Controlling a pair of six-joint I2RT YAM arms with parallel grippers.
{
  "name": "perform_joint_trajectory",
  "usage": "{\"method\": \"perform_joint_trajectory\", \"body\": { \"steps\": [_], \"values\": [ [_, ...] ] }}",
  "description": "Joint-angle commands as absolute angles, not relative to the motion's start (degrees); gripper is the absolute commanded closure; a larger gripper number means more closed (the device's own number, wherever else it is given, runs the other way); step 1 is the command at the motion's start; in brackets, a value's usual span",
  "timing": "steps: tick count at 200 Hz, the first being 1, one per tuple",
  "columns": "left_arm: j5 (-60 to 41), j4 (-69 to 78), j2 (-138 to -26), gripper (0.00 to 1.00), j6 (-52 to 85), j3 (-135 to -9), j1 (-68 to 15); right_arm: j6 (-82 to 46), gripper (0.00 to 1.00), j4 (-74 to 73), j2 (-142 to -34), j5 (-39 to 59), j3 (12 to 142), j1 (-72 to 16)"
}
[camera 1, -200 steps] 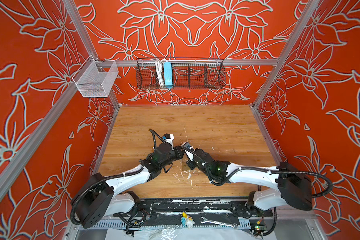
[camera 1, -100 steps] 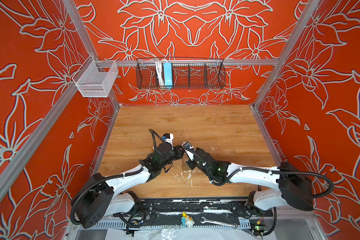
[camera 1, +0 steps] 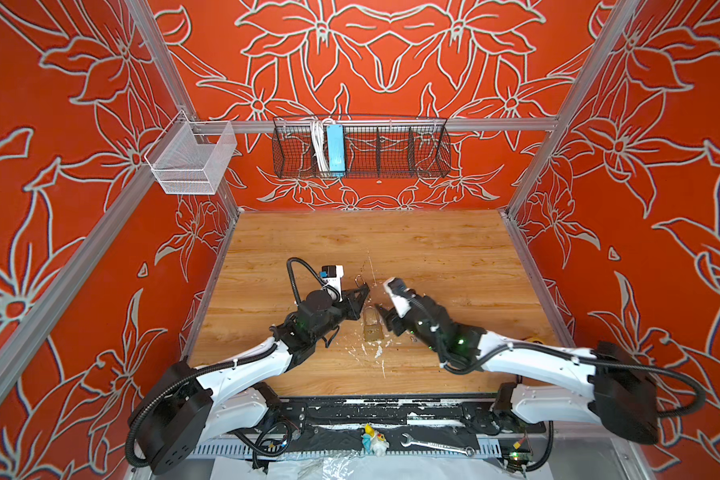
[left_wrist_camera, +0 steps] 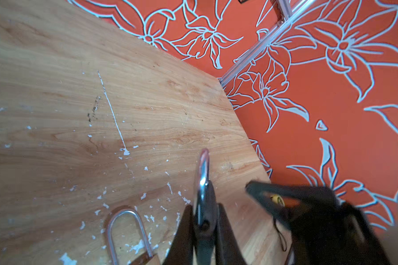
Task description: Unlock with the key
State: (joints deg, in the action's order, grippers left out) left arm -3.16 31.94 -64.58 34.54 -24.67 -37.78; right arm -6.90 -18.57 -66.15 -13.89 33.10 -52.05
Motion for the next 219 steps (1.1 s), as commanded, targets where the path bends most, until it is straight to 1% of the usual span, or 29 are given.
{"method": "perform_joint_trajectory", "body": {
  "steps": [1,21,39,51,81,96,113,155,183,219],
  "values": [
    [-10.97,35.77,-63.61,1.0,17.95,-24.67,-37.53,-13.63,0.24,-24.64,-61.19,2.04,28.63,-44.08],
    [-18.69,31.03,-64.19,1.0,7.34,-26.42,-37.53,-14.52,0.16,-27.31,-58.39,10.96,27.16,-41.17],
    [-24.34,26.97,-65.67,1.0,2.53,-28.63,-37.53,-14.66,0.15,-28.14,-58.19,14.91,27.49,-41.13],
    [-27.78,26.96,-67.04,1.0,1.87,-29.3,-37.53,-15.17,0.14,-28.7,-58.99,16.11,27.68,-41.13],
    [-31.29,28.25,-70.23,1.0,2.98,-30.53,-37.53,-16.06,0.14,-32.37,-61.53,22.99,27.9,-41.11],
    [-32.61,29.09,-71.0,1.0,3.46,-30.73,-37.53,-16.61,0.14,-31.58,-62.31,21.87,28.36,-41.12],
    [-33.2,29.94,-71.14,1.0,4.26,-30.76,-37.53,-16.35,0.2,-29.28,-63.01,19.78,29.32,-41.09],
    [-32.29,30.77,-71.11,1.0,5.05,-30.56,-37.53,-16.13,0.32,-28.02,-64.23,18.48,30.02,-41.08],
    [-31.24,30.49,-71.57,1.0,5.49,-30.81,-37.62,-17.31,0.51,-26.38,-65.67,16.46,31.46,-41.07],
    [-27.28,30.56,-71.15,1.0,6.37,-30.48,-37.75,-18.69,0.59,-25.92,-66.8,14.29,31.9,-41.13]
  ]
}}
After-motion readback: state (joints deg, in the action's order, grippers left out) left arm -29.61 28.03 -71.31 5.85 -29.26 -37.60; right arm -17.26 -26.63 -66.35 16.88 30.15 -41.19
